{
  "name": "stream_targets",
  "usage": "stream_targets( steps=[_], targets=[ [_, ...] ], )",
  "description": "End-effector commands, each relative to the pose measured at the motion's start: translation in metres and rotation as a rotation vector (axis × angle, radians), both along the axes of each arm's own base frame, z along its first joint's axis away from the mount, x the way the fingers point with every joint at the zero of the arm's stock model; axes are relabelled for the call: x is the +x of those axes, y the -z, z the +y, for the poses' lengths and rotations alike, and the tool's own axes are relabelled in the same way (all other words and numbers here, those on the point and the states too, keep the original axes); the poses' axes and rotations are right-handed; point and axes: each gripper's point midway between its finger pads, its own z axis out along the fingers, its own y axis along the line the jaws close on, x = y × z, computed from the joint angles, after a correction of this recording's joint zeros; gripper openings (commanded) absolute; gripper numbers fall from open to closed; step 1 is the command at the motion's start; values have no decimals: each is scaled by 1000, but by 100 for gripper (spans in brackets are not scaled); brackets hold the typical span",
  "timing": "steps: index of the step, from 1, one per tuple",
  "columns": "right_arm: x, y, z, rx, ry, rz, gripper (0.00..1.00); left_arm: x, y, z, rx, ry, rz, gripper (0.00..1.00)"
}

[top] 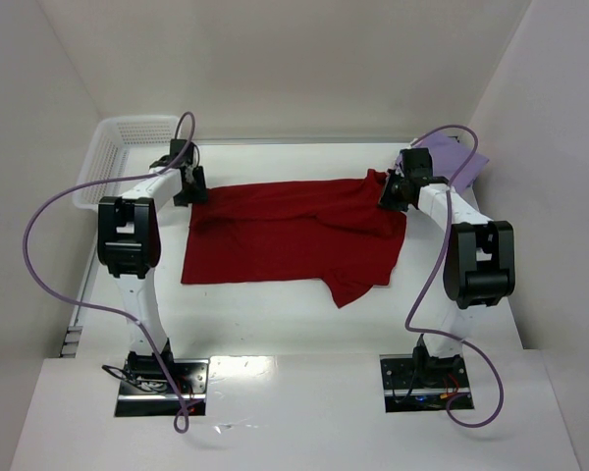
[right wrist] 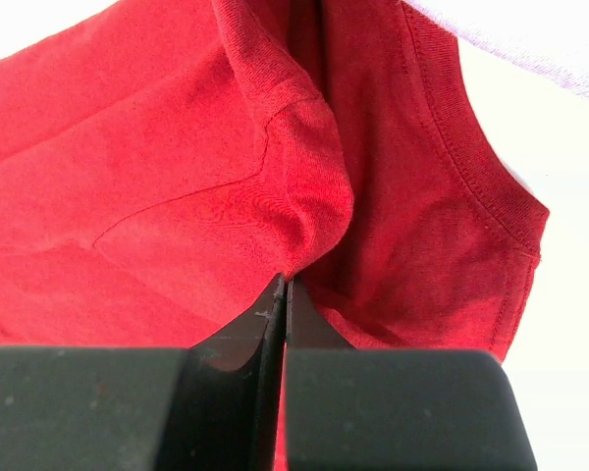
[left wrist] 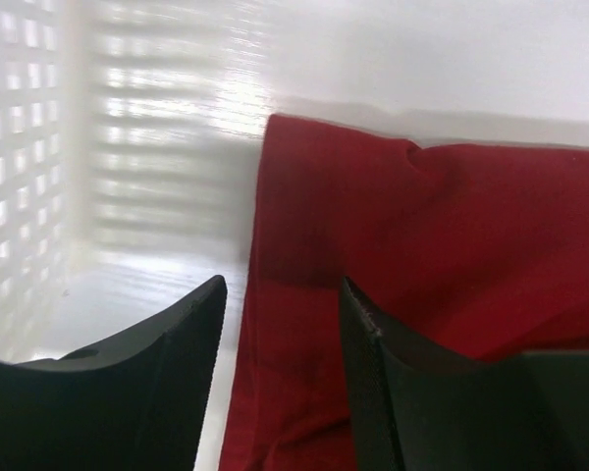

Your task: Fold and stack the t-shirts

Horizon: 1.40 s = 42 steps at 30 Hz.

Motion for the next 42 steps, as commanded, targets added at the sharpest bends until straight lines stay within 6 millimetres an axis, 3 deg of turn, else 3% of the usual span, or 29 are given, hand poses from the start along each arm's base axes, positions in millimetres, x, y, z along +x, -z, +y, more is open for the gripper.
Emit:
stream_targets(
  steps=[1, 4, 5, 9, 13, 17, 20, 23, 28, 33, 41, 42],
  targets=[
    [4, 0, 0, -21, -5, -14, 1, 8, 10, -9, -47, 4, -9, 55],
    [4, 0, 0, -21, -5, -14, 1, 9, 13, -13, -65, 16, -10, 47],
    [3, 4, 0, -22, -5, -5, 1, 9, 13, -13, -65, 16, -10, 40],
    [3, 4, 0, -22, -5, -5, 1, 11, 14, -11, -56, 10, -10, 33],
    [3, 4, 0, -22, -5, -5, 1, 14, -2, -4, -25, -20, -44, 30],
    [3, 4, 0, -22, -5, -5, 1, 17, -12, 3, 7, -42, -73, 15],
    [3, 4, 0, -22, -5, -5, 1, 19, -16, 13, 25, -74, -84, 10],
    [4, 4, -2, -30, 1, -5, 1, 32, -33, 21, 39, -94, -130, 8],
    [2, 5, -2, -30, 1, 4, 1, 46, -54, 31, 66, -113, -188, 8],
    [2, 5, -2, -30, 1, 4, 1, 52, -59, 36, 71, -116, -210, 10],
    [1, 4, 3, -7, -18, 5, 1, 60, -50, 38, 55, -112, -202, 35],
    [3, 1, 5, 1, -24, -4, 1, 60, -50, 38, 55, -112, -202, 47]
  ],
)
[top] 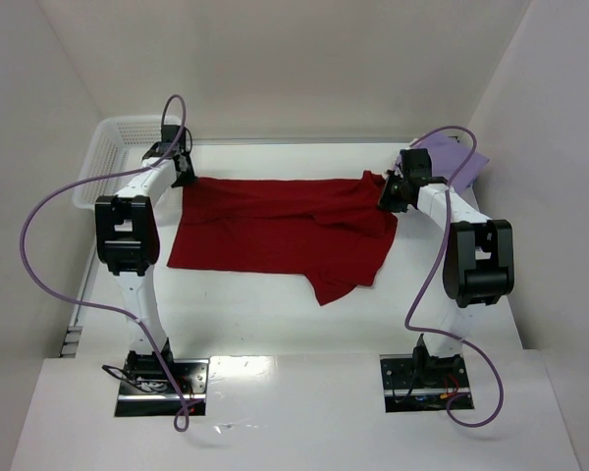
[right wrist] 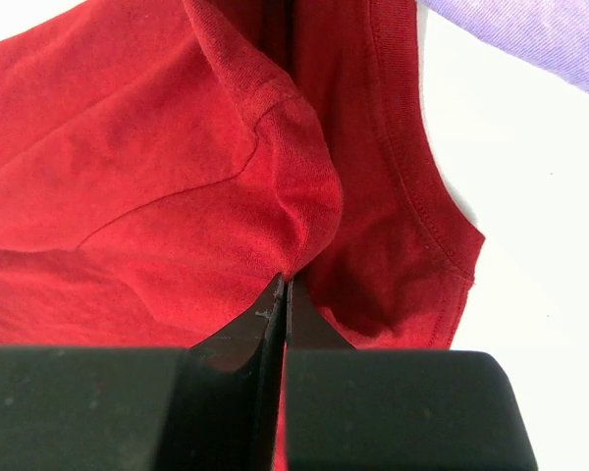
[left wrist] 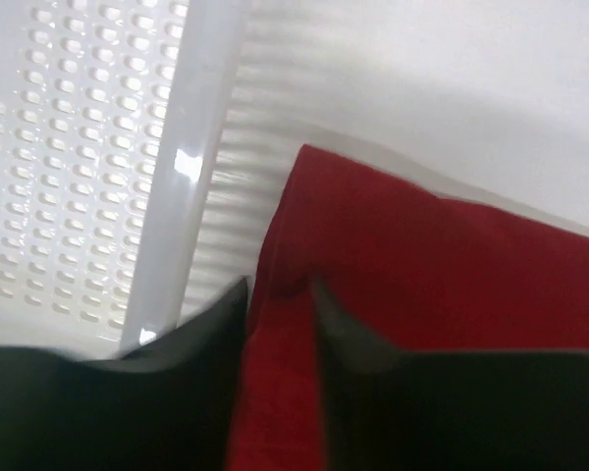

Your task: Fold and stack the t-shirts

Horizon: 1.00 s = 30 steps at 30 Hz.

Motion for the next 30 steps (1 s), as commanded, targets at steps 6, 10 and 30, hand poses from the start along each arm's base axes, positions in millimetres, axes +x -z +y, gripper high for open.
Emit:
stream_targets(
  steps=[6, 10, 30],
  targets=[
    [12, -17, 16, 19, -44, -41, 1, 17, -41, -7, -56, 45, -114, 68],
    [18, -23, 33, 27, -82, -53, 2, 14, -52, -69, -130, 231, -121, 68],
    [8, 11, 8, -151, 22, 20, 7, -17, 32, -192, -160, 447, 50, 63]
  ],
)
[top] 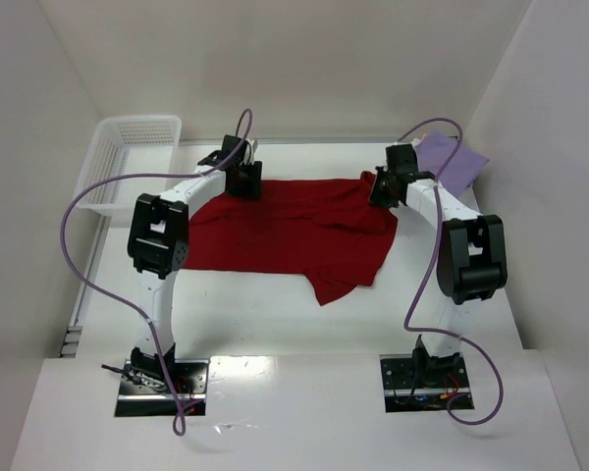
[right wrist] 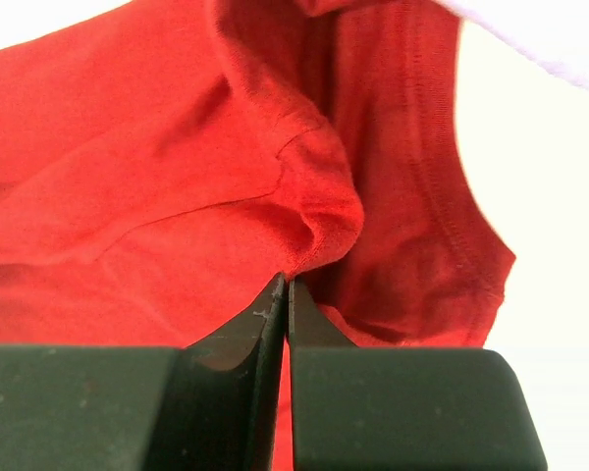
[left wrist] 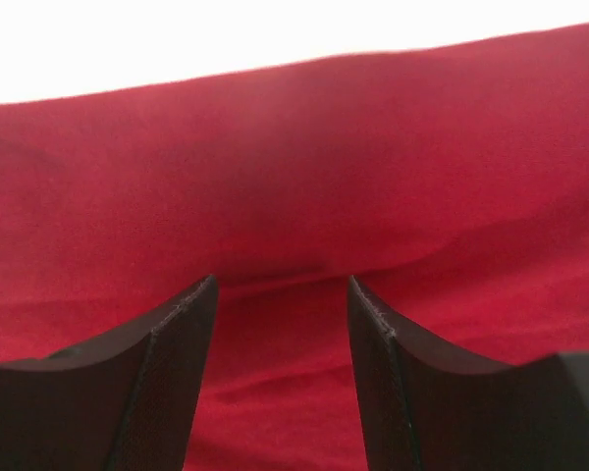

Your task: Fold and stack the t-shirts

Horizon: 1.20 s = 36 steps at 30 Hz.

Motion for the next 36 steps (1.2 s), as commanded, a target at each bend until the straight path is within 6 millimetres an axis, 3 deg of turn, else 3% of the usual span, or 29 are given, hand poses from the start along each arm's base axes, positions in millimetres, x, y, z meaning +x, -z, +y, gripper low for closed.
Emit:
stream_targets(
  steps=[1, 5, 9, 12, 15, 19, 21, 23, 26, 27, 29, 32, 36],
  targets=[
    [-5, 17, -24, -120, 90, 45, 7, 2, 21, 5, 24, -20, 21, 63],
    [-18, 40, -39, -178, 123, 142, 7, 4, 23, 4, 24, -20, 21, 63],
    [-38, 61, -41, -176, 138, 201, 7, 7, 24, 5, 31, -26, 17, 63],
    [-45, 68, -37, -156, 132, 225, 8, 6, 23, 7, 40, -31, 24, 63],
    [-45, 68, -37, -156, 132, 225, 17, 6, 23, 9, 53, -30, 21, 64],
    [-39, 43, -36, -125, 132, 169, 39, 7, 20, 9, 53, -30, 21, 65],
    [-30, 16, -32, -100, 126, 103, 59, 6, 20, 8, 46, -24, 23, 65],
    [-29, -8, -24, -51, 109, 55, 68, 3, 21, 4, 54, -8, 30, 65],
    [-32, -26, -8, 28, 52, 12, 78, 4, 17, 3, 51, -8, 21, 67],
    [-31, -37, -4, 55, 46, -23, 78, 2, 12, -4, 42, 8, 14, 67],
    [-40, -32, 3, 96, 24, -11, 79, 2, 6, -7, 27, 18, 7, 69],
    [-50, -21, 8, 124, 15, 15, 79, -4, -13, -35, -8, 92, -23, 71],
    [-58, -28, 40, 188, -68, -32, 74, -22, -50, -75, -66, 203, -70, 73]
  ],
)
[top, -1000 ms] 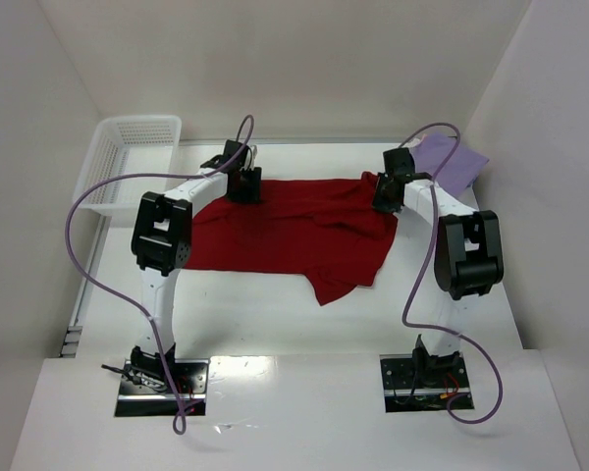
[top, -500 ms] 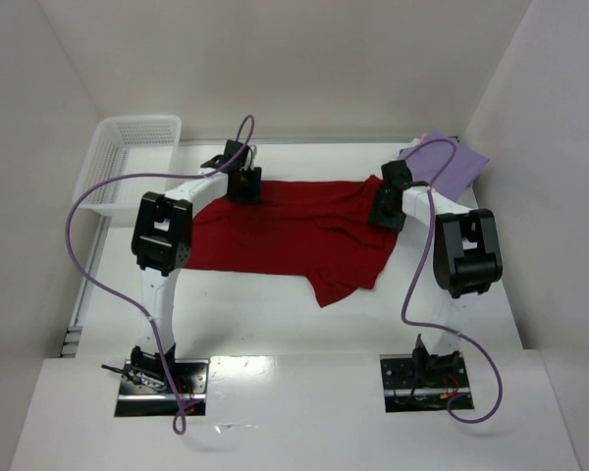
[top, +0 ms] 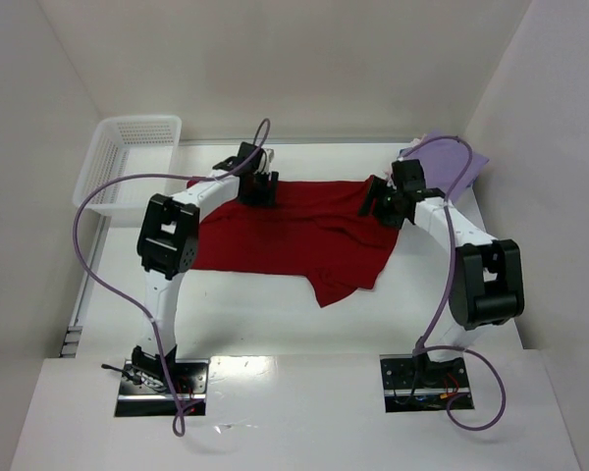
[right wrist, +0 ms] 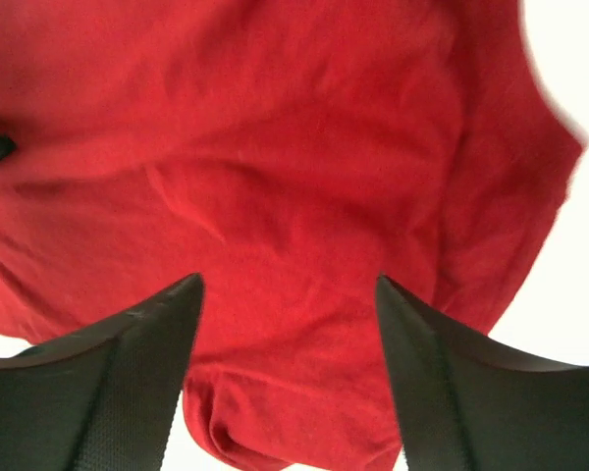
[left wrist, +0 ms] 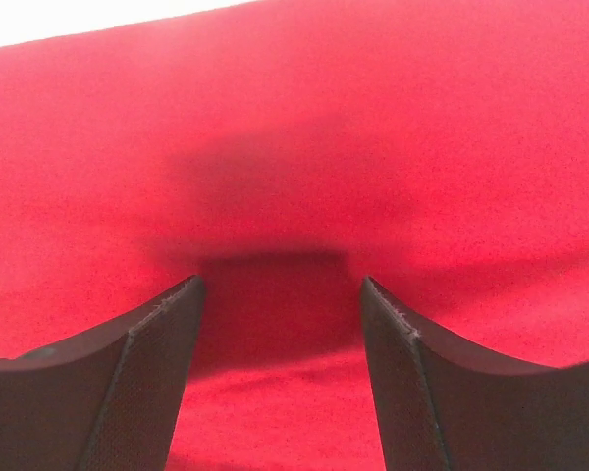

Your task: Fold and stack the t-shirts

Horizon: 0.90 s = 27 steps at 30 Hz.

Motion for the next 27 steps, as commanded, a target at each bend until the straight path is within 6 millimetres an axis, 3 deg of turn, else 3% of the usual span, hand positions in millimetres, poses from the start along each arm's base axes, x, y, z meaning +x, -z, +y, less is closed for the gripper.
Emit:
stream_targets(
  steps=[1, 2, 6, 13, 18, 19, 20, 25, 27],
  targets=[
    [-8, -6, 33, 83, -71, -41, 73, -13, -83, -61, -140, 172, -123, 73],
    [-10, -1, 38, 81, -83, -28, 73, -18, -95, -75, -176, 193, -144, 73],
    [-10, 21, 42, 57, -87, 20, 68, -35, -98, -104, -268, 232, -146, 73],
    [-6, 24, 49, 41, -77, -6, 62, -16, -80, -108, -260, 181, -136, 73],
    [-7, 44, 64, 44, -106, 47, 58, -7, -55, -118, -270, 183, -92, 73],
    [-2, 38, 65, 49, -106, 27, 58, -6, -50, -117, -267, 167, -82, 73],
    [-7, 48, 75, 43, -130, 51, 58, -3, -39, -116, -252, 157, -73, 73],
    [-3, 55, 90, 50, -145, 64, 58, 0, -18, -109, -201, 123, -40, 73],
    [-2, 65, 89, 44, -131, 79, 58, 1, -12, -107, -188, 114, -35, 73]
  ],
)
